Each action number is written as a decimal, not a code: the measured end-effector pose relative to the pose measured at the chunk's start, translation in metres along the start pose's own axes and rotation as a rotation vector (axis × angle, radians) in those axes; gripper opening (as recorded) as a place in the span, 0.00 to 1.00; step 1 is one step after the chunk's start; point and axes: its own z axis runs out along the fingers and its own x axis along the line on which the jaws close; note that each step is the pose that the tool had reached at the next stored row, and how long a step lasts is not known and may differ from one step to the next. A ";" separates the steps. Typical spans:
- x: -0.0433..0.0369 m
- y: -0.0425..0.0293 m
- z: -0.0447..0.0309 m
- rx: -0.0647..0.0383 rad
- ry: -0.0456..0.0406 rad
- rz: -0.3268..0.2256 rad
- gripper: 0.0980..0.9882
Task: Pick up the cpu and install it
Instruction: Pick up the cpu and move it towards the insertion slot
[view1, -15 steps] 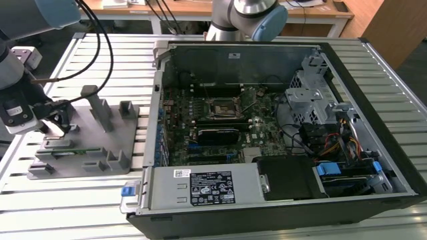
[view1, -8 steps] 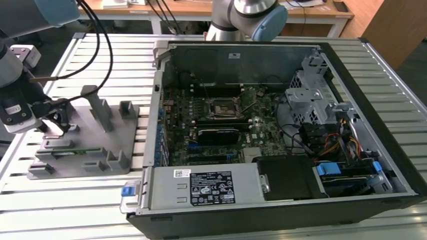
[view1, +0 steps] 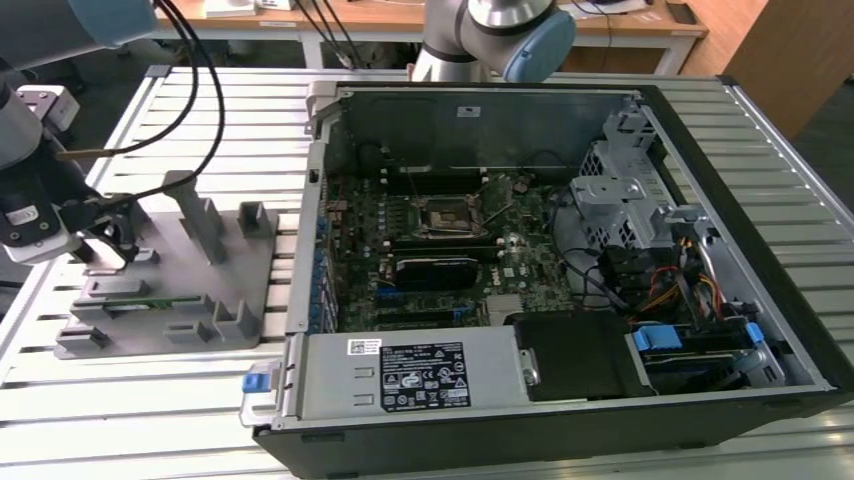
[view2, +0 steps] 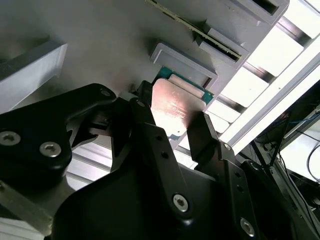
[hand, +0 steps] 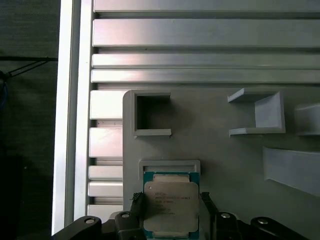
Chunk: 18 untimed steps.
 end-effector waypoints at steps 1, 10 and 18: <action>0.0000 0.0001 -0.0007 0.000 0.0000 0.000 0.48; 0.0000 0.0004 -0.0044 -0.001 0.0001 0.000 0.48; 0.0001 0.0010 -0.0110 -0.002 0.0001 0.000 0.48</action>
